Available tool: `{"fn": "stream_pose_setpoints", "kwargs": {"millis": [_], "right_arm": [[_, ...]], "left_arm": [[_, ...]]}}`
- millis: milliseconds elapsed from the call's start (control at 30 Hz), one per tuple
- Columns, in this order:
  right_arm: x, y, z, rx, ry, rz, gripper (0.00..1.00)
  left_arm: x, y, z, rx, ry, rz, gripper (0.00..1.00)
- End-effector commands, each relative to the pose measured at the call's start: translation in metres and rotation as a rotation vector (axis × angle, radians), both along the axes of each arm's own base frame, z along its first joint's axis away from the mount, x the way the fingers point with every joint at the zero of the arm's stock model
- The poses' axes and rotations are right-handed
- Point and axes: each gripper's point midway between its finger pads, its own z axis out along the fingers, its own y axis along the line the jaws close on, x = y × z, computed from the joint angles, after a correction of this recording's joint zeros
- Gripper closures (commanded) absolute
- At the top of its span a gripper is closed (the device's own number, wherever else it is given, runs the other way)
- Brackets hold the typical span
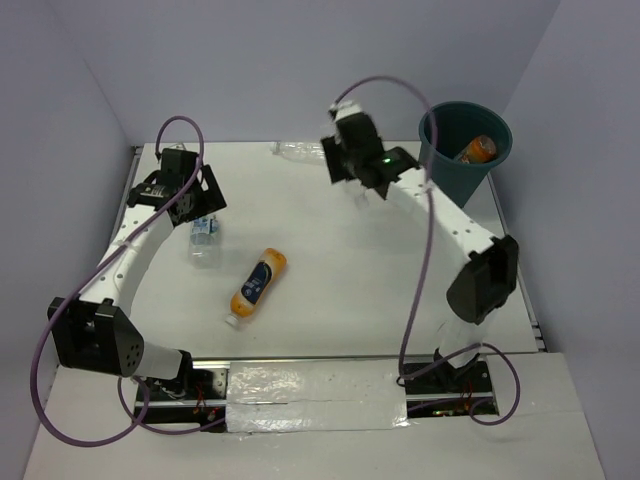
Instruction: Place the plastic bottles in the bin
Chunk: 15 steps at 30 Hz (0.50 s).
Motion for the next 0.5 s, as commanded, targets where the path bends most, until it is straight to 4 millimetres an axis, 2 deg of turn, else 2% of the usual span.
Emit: {"fn": "stream_pose_setpoints", "kwargs": {"millis": [0, 67, 100, 133, 167, 200, 233, 267, 300, 400, 467], "right_arm": [[0.029, -0.064, 0.128, 0.128, -0.329, -0.239, 0.48], [0.039, -0.091, 0.172, 0.210, -0.468, -0.336, 0.48], [0.044, -0.120, 0.188, 0.225, -0.524, -0.419, 0.46], [0.049, -0.135, 0.206, 0.259, -0.594, -0.471, 0.46], [0.052, -0.149, 0.215, 0.270, -0.631, -0.509, 0.46], [0.054, -0.179, 0.223, 0.263, -0.673, -0.593, 0.46], [0.057, -0.193, 0.233, 0.281, -0.723, -0.637, 0.46], [0.059, -0.206, 0.238, 0.284, -0.745, -0.666, 0.46], [0.061, -0.230, 0.239, 0.288, -0.768, -0.732, 0.45], [0.073, -0.261, 0.239, 0.285, -0.815, -0.798, 0.44], [0.081, -0.275, 0.237, 0.268, -0.838, -0.848, 0.43]], "left_arm": [[0.009, -0.002, 0.014, 0.002, -0.045, -0.013, 0.01], [0.011, -0.003, 0.018, -0.006, -0.053, -0.016, 0.01], [0.011, -0.003, 0.020, -0.007, -0.057, -0.021, 0.01], [0.011, -0.003, 0.021, -0.006, -0.059, -0.022, 0.01], [0.012, -0.005, 0.023, -0.008, -0.063, -0.026, 0.01], [0.012, -0.004, 0.023, -0.005, -0.062, -0.028, 0.01], [0.013, -0.003, 0.024, -0.003, -0.064, -0.026, 0.01], [0.014, -0.004, 0.025, -0.002, -0.067, -0.027, 0.01], [0.014, -0.004, 0.025, -0.002, -0.065, -0.027, 0.01], [0.018, -0.007, 0.025, -0.012, -0.064, -0.039, 0.00], [0.021, -0.008, 0.024, -0.017, -0.060, -0.042, 0.01]]}}
